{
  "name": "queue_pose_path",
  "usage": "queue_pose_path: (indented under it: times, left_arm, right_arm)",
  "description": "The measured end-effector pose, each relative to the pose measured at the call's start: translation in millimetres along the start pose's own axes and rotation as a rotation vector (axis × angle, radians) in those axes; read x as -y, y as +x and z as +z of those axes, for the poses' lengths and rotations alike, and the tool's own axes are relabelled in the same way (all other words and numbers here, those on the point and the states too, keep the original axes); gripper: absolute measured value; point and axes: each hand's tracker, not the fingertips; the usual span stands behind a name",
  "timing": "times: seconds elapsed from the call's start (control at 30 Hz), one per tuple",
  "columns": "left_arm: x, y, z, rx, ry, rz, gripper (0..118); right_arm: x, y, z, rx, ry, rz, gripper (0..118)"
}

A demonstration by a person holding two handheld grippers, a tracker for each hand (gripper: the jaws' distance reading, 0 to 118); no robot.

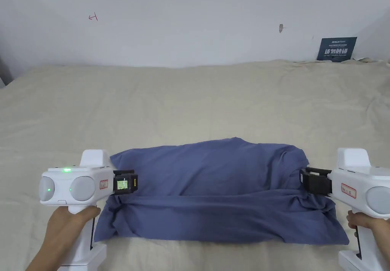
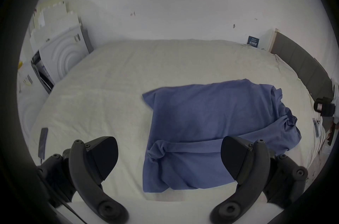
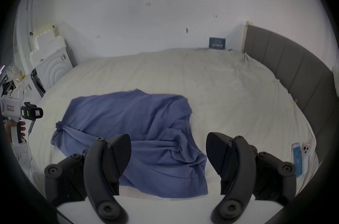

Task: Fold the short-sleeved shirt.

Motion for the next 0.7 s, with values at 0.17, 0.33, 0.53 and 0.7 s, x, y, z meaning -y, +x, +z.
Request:
queue_pose_path:
  times: [0.17, 0.33, 0.53, 0.7]
  left_arm:
    - [7, 1, 36, 0.002, 0.062, -0.021, 111]
    - [30, 6, 62, 0.006, 0.177, -0.003, 76]
    - [71, 19, 80, -0.014, 0.295, -0.055, 34]
    - [99, 25, 88, 0.025, 0.327, -0.046, 0]
  right_arm:
    - [5, -5, 48, 0.006, 0.102, 0.013, 87]
    - [22, -10, 79, 0.039, 0.169, 0.006, 76]
    - [51, -21, 102, 0.098, 0.219, 0.046, 22]
    - [73, -26, 112, 0.109, 0.249, 0.050, 1]
